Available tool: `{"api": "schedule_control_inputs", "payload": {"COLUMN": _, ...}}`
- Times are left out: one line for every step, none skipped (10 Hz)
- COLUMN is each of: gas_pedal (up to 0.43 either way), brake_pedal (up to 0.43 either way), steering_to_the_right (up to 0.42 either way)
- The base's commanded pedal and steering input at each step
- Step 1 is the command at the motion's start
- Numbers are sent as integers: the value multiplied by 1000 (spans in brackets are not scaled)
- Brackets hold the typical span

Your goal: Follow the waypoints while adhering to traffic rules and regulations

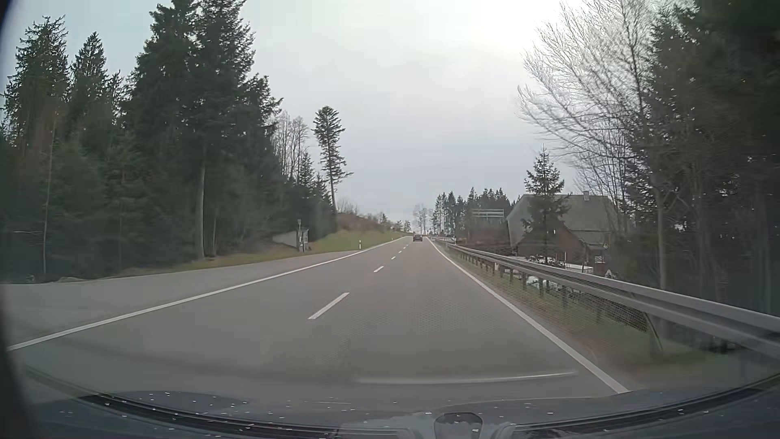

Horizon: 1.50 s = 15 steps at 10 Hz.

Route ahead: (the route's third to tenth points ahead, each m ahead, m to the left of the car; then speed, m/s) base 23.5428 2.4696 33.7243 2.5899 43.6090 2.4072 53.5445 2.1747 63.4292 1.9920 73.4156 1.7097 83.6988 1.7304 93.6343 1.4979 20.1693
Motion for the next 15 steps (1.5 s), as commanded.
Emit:
{"api": "schedule_control_inputs", "payload": {"gas_pedal": 150, "brake_pedal": 0, "steering_to_the_right": -1}}
{"api": "schedule_control_inputs", "payload": {"gas_pedal": 150, "brake_pedal": 0, "steering_to_the_right": -1}}
{"api": "schedule_control_inputs", "payload": {"gas_pedal": 150, "brake_pedal": 0, "steering_to_the_right": -1}}
{"api": "schedule_control_inputs", "payload": {"gas_pedal": 150, "brake_pedal": 0, "steering_to_the_right": -1}}
{"api": "schedule_control_inputs", "payload": {"gas_pedal": 150, "brake_pedal": 0, "steering_to_the_right": -1}}
{"api": "schedule_control_inputs", "payload": {"gas_pedal": 138, "brake_pedal": 0, "steering_to_the_right": -1}}
{"api": "schedule_control_inputs", "payload": {"gas_pedal": 138, "brake_pedal": 0, "steering_to_the_right": -1}}
{"api": "schedule_control_inputs", "payload": {"gas_pedal": 138, "brake_pedal": 0, "steering_to_the_right": -1}}
{"api": "schedule_control_inputs", "payload": {"gas_pedal": 138, "brake_pedal": 0, "steering_to_the_right": -1}}
{"api": "schedule_control_inputs", "payload": {"gas_pedal": 138, "brake_pedal": 0, "steering_to_the_right": -1}}
{"api": "schedule_control_inputs", "payload": {"gas_pedal": 138, "brake_pedal": 0, "steering_to_the_right": -1}}
{"api": "schedule_control_inputs", "payload": {"gas_pedal": 130, "brake_pedal": 0, "steering_to_the_right": -1}}
{"api": "schedule_control_inputs", "payload": {"gas_pedal": 130, "brake_pedal": 0, "steering_to_the_right": -1}}
{"api": "schedule_control_inputs", "payload": {"gas_pedal": 130, "brake_pedal": 0, "steering_to_the_right": -1}}
{"api": "schedule_control_inputs", "payload": {"gas_pedal": 130, "brake_pedal": 0, "steering_to_the_right": -1}}
